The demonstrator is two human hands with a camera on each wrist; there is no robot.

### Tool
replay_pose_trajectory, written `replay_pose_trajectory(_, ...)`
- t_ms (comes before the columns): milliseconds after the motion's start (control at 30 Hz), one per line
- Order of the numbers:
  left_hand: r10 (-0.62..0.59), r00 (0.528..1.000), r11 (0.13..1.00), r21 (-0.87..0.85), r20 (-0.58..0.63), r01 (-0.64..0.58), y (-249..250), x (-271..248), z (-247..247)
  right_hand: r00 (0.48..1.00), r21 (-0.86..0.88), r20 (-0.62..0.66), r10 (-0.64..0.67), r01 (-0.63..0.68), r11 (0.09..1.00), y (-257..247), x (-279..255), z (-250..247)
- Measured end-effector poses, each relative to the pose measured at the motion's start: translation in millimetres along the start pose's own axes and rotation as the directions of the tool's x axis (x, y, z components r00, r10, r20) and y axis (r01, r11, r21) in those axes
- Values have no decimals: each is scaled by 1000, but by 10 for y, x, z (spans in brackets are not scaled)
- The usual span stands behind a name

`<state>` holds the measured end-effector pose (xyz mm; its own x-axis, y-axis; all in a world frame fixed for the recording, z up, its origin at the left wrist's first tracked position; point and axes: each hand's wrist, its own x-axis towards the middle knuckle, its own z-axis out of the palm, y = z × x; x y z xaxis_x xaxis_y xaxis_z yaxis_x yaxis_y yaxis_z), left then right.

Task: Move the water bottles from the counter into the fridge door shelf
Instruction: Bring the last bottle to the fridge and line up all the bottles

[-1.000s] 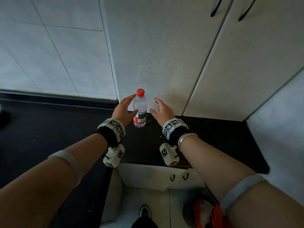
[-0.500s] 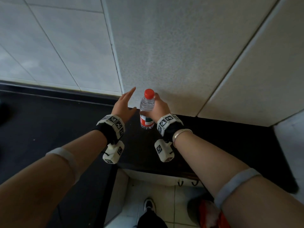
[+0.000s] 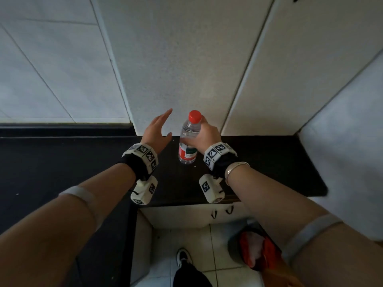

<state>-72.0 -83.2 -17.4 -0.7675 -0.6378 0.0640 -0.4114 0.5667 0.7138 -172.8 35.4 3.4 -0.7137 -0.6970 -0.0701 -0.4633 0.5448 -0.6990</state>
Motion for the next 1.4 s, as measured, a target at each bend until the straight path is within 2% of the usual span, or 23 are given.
replay_pose_trajectory(200, 157, 984, 987, 17, 85, -159, 480, -257, 165, 987, 66, -123, 101, -94, 993, 167, -608, -418)
replay_pose_trajectory(400, 267, 939, 964, -58, 219, -260, 1069, -638, 467, 939, 152, -235, 252, -220, 963, 436, -1301, -862)
replay_pose_trajectory(500, 340, 895, 940, -88, 289, -329, 1388, -844, 658, 889, 171, -316, 332, -290, 941, 577, -1667, -1074)
replay_pose_trajectory(600, 439, 828, 898, -147, 349, -415, 1715, -1064, 891, 824, 136, -414, 387, -365, 921, 734, -2087, -1315)
replay_pose_trajectory(733, 522, 746, 852, -210, 413, -480, 2135, -1430, 1226, 728, 176, -501, 469, -445, 878, 975, -2681, -1599)
replay_pose_trajectory(900, 620, 592, 781, -337, 515, -525, 2577, -1987, 1662, 598, 280, -559, 575, -517, 809, 1288, -3484, -1853)
replay_pose_trajectory(1133, 703, 362, 681, -434, 612, -590, 3270, -3035, 2325, 384, 375, -638, 667, -602, 705, 1737, -4832, -2103)
replay_pose_trajectory(1267, 715, 217, 608, -440, 664, -661, 3679, -3801, 2712, 224, 447, -678, 700, -631, 634, 1976, -5716, -2220)
replay_pose_trajectory(1400, 722, 58, 536, -505, 689, -677, 4052, -4690, 2994, 81, 530, -683, 726, -628, 569, 2144, -6637, -2343)
